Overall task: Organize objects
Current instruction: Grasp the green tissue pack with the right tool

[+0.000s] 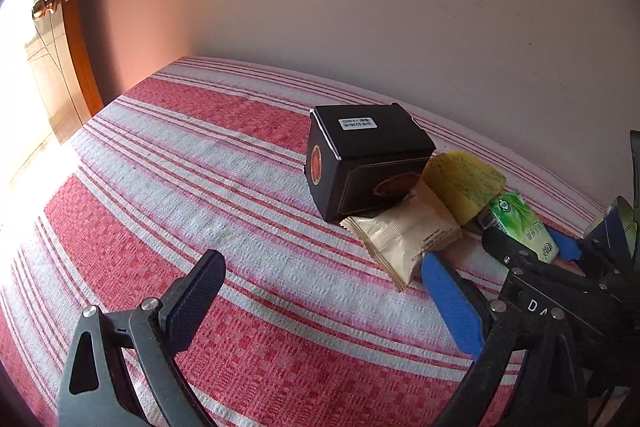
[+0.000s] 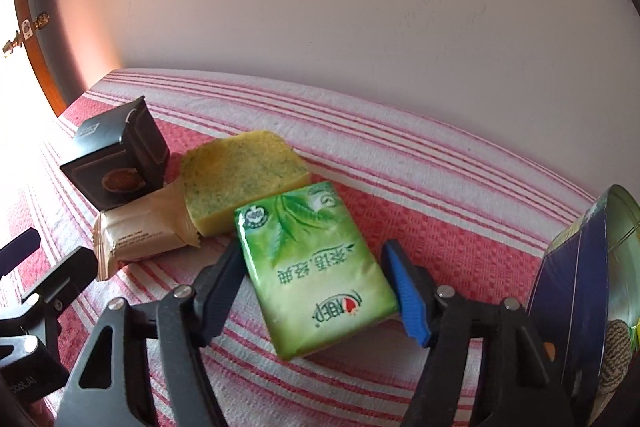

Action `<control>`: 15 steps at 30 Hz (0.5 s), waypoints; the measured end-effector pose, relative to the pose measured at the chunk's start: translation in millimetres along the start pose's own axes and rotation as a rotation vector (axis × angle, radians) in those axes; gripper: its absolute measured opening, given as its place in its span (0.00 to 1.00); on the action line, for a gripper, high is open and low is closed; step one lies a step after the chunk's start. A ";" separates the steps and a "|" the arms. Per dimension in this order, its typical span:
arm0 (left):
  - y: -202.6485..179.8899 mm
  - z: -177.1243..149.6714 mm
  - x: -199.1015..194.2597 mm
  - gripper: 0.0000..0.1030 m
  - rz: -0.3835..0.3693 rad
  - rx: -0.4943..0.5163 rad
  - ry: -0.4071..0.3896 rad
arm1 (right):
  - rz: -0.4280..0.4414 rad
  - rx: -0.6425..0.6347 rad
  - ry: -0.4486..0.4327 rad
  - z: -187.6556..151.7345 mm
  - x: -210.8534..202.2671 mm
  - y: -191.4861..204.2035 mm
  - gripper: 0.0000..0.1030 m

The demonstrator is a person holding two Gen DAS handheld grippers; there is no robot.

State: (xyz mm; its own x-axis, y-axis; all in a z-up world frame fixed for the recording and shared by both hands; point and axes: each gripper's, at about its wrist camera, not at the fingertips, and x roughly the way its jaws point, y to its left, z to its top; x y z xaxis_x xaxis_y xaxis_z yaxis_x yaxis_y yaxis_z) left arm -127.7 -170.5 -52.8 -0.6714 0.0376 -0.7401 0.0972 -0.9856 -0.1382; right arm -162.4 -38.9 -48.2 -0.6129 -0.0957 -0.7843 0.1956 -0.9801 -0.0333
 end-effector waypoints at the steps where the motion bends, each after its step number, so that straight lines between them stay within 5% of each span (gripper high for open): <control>1: -2.0 -0.3 1.4 0.97 -0.010 0.003 0.004 | 0.008 -0.002 -0.005 -1.0 -1.9 0.0 0.61; 5: -15.3 0.2 7.4 0.97 -0.045 0.034 0.021 | 0.021 0.020 -0.021 -9.9 -11.2 -3.7 0.53; 15: -45.1 19.4 32.7 0.96 -0.047 0.049 0.055 | -0.009 0.114 -0.114 -51.6 -58.0 -27.2 0.52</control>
State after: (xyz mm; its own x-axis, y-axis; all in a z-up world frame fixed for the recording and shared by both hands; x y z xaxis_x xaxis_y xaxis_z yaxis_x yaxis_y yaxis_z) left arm -168.3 -128.0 -58.0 -0.6328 0.0921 -0.7688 0.0293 -0.9893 -0.1427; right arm -92.7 2.4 -33.8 -0.6985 -0.0992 -0.7087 0.1055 -0.9938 0.0351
